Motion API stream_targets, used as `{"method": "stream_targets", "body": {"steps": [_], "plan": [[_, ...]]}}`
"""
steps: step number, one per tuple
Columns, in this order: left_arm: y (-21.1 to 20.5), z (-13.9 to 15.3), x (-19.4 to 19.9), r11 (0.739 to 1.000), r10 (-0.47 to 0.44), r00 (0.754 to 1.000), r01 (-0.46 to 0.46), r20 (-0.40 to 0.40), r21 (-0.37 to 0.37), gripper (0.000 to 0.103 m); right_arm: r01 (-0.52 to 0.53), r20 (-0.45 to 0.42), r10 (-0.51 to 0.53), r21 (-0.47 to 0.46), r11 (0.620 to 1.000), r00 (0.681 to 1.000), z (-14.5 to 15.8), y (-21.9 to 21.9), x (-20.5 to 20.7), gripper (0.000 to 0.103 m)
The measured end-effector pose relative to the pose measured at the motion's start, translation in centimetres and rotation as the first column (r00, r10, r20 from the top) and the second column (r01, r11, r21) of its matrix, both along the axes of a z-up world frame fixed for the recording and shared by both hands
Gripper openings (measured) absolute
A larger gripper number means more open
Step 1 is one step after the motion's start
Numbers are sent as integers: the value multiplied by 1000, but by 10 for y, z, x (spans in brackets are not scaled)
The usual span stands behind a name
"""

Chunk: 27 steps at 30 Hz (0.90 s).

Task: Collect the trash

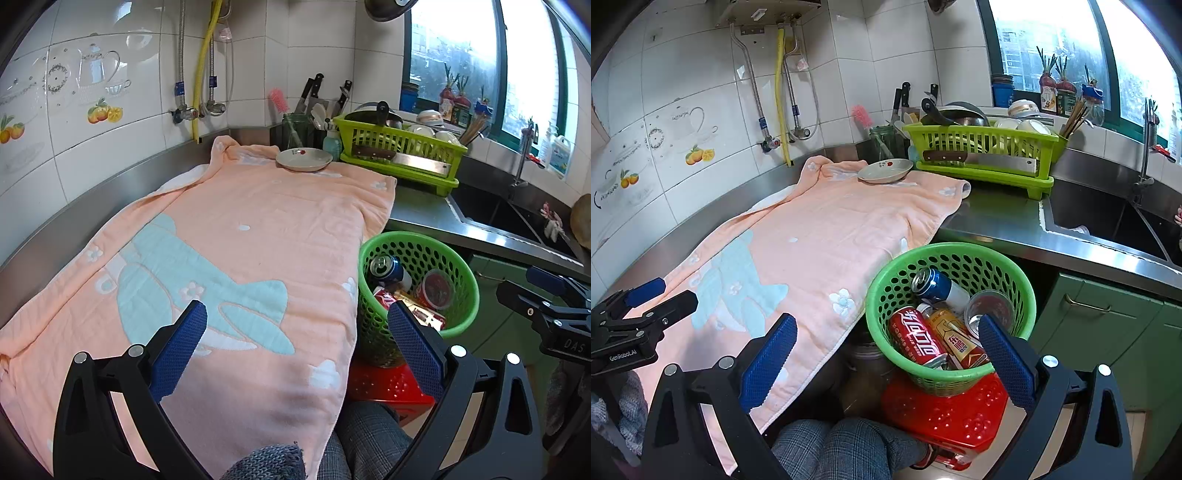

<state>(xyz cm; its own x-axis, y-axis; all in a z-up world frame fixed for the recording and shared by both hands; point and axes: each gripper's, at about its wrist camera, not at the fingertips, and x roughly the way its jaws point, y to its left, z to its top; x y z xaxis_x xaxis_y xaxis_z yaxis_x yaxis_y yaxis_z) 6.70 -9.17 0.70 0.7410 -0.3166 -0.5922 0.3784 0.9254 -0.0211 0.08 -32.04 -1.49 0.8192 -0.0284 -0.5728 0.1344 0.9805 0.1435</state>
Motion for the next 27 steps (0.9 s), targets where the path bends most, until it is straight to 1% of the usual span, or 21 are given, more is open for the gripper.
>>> {"method": "stream_targets", "body": {"steps": [10, 27], "plan": [[1, 0, -1, 1000, 4, 1000, -4, 8, -12, 97, 6, 5, -6, -1, 1000, 1000, 0, 0, -3, 95], [0, 5, -9, 1000, 15, 998, -14, 56, -22, 97, 16, 30, -15, -21, 1000, 999, 4, 2, -5, 96]]}}
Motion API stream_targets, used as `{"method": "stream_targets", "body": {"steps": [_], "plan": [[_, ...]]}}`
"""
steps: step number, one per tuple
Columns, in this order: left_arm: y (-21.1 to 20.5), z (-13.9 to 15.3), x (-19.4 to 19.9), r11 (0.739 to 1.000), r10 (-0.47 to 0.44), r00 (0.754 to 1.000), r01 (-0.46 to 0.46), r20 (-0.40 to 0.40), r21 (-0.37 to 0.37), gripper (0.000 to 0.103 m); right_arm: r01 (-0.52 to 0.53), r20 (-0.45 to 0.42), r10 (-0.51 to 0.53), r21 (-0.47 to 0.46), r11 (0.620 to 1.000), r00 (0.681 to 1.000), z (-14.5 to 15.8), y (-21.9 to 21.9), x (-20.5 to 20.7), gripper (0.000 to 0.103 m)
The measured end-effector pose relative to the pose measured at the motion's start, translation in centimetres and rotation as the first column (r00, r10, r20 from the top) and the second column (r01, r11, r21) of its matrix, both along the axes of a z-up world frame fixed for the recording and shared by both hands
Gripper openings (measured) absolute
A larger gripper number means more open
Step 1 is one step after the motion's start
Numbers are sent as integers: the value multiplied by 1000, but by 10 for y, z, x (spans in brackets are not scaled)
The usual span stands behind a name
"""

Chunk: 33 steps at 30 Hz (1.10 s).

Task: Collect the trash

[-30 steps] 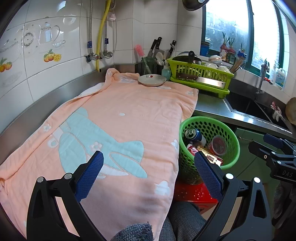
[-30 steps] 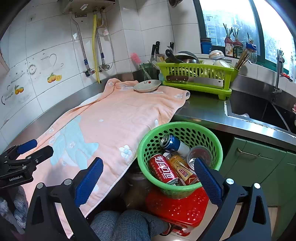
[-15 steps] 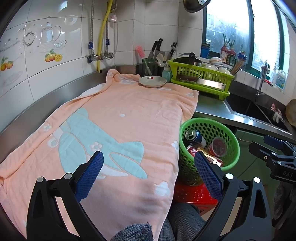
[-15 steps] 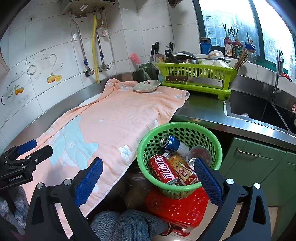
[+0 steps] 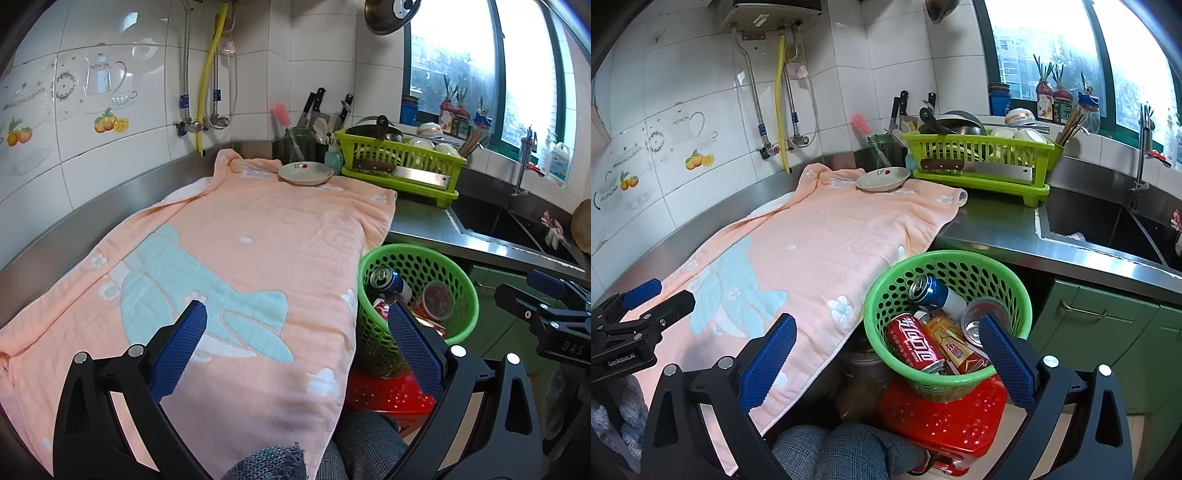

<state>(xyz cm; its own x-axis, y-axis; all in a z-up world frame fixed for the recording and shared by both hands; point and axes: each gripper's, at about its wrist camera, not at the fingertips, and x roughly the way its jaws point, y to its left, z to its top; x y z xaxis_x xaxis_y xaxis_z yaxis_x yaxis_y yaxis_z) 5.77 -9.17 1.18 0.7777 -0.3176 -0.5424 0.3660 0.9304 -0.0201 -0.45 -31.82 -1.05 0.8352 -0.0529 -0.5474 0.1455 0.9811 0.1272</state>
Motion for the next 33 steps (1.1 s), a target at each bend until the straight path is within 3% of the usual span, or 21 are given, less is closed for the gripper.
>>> {"method": "stream_targets", "body": {"steps": [33], "plan": [[-2, -2, 1, 1000, 3, 1000, -3, 8, 8, 97, 1, -5, -1, 6, 1000, 1000, -2, 1, 1, 96]]}}
